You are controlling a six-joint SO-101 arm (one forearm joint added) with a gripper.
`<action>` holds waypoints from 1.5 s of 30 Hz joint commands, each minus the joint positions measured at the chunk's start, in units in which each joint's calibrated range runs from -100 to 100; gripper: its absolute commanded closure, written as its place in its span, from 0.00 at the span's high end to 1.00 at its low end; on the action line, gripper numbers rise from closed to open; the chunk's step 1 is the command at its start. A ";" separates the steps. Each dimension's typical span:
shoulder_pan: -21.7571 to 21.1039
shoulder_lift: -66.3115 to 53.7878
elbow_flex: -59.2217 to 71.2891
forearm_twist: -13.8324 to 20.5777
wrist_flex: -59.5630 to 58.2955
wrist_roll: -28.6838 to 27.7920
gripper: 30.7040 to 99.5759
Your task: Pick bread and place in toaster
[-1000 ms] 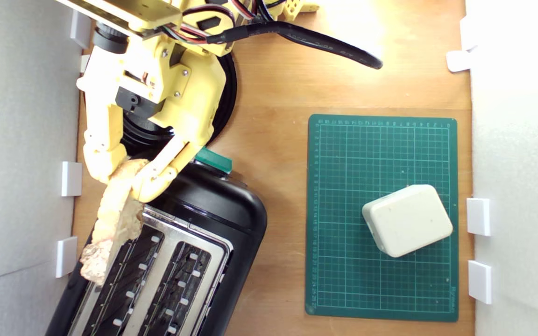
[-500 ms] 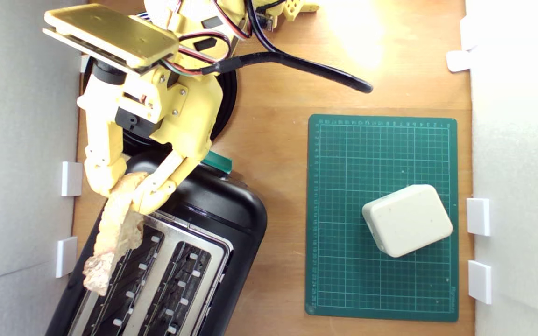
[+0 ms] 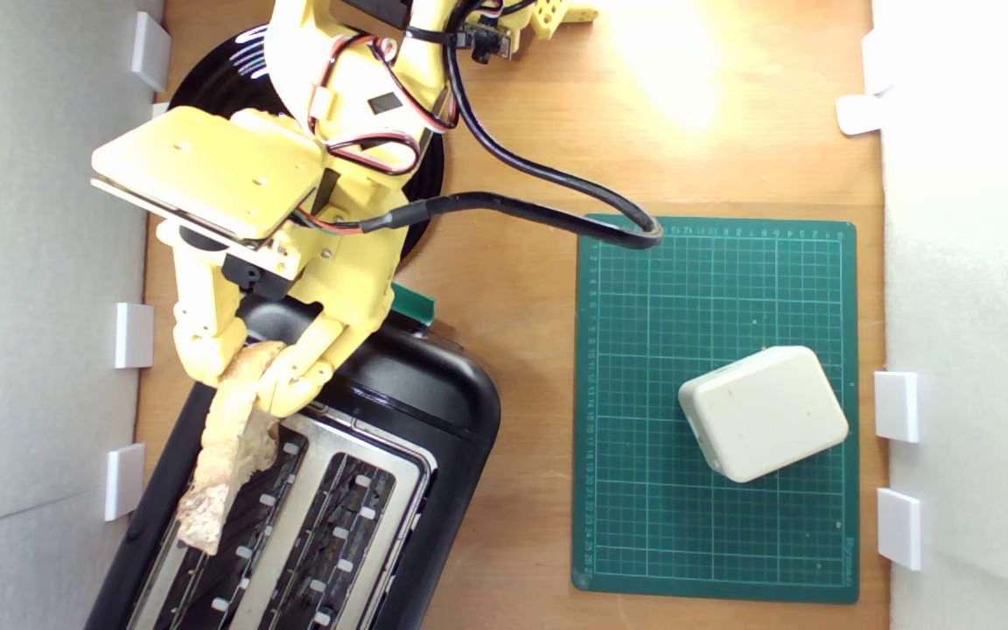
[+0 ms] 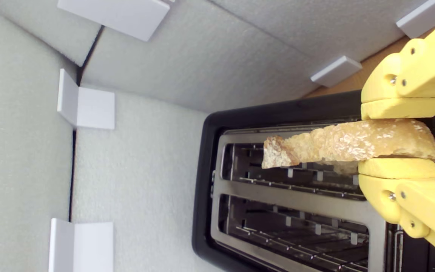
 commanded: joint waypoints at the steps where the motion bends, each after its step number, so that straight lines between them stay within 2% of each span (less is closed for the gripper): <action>1: 0.79 0.61 -4.96 0.34 -1.95 -0.26 0.41; 23: 0.23 10.17 -6.05 0.43 -1.95 -0.26 0.42; 25: 0.23 10.34 -6.05 0.43 -1.87 -0.10 0.45; 32: 0.23 10.26 -6.05 0.43 -1.87 -0.10 0.71; 35: 0.23 9.59 -6.05 0.34 -1.87 0.05 0.78; 38: 0.23 8.76 -6.05 -0.02 -1.87 0.11 0.81; 44: 0.15 0.94 -6.05 -0.93 -1.95 -0.26 0.80; 45: 0.87 -2.22 -6.05 -4.10 -1.95 -0.31 0.80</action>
